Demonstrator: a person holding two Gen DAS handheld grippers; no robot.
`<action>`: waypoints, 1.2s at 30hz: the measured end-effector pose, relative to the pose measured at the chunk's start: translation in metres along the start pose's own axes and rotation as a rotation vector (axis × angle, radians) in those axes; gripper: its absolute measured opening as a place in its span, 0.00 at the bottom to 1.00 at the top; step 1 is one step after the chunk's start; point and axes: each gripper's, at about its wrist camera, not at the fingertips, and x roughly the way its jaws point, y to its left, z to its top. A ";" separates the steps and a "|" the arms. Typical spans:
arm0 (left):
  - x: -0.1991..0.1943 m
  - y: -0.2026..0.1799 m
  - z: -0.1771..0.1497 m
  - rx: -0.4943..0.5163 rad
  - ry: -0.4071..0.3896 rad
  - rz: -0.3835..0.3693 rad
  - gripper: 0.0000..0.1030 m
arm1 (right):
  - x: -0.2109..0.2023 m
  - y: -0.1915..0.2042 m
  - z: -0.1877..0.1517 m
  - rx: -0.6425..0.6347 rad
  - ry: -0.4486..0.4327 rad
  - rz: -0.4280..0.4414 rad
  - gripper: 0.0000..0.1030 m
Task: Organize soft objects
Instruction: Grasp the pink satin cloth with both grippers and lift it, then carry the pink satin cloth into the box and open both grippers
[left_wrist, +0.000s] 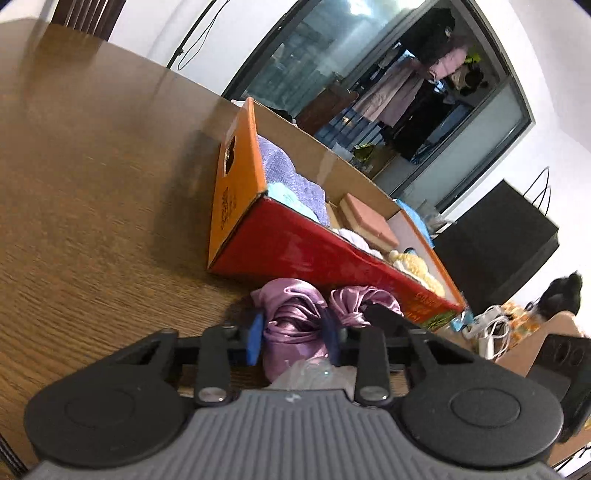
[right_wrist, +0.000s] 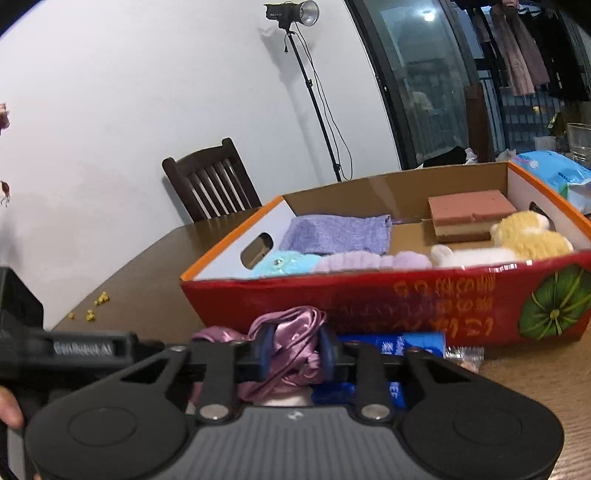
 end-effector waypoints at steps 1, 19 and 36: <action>0.001 -0.001 0.001 0.000 -0.002 0.003 0.29 | 0.001 0.001 -0.001 -0.013 -0.005 0.001 0.20; -0.071 -0.096 -0.013 0.269 -0.221 -0.038 0.18 | -0.086 0.026 0.009 -0.052 -0.182 0.022 0.10; -0.114 -0.151 -0.126 0.264 -0.176 -0.103 0.18 | -0.225 0.019 -0.071 -0.003 -0.206 -0.008 0.10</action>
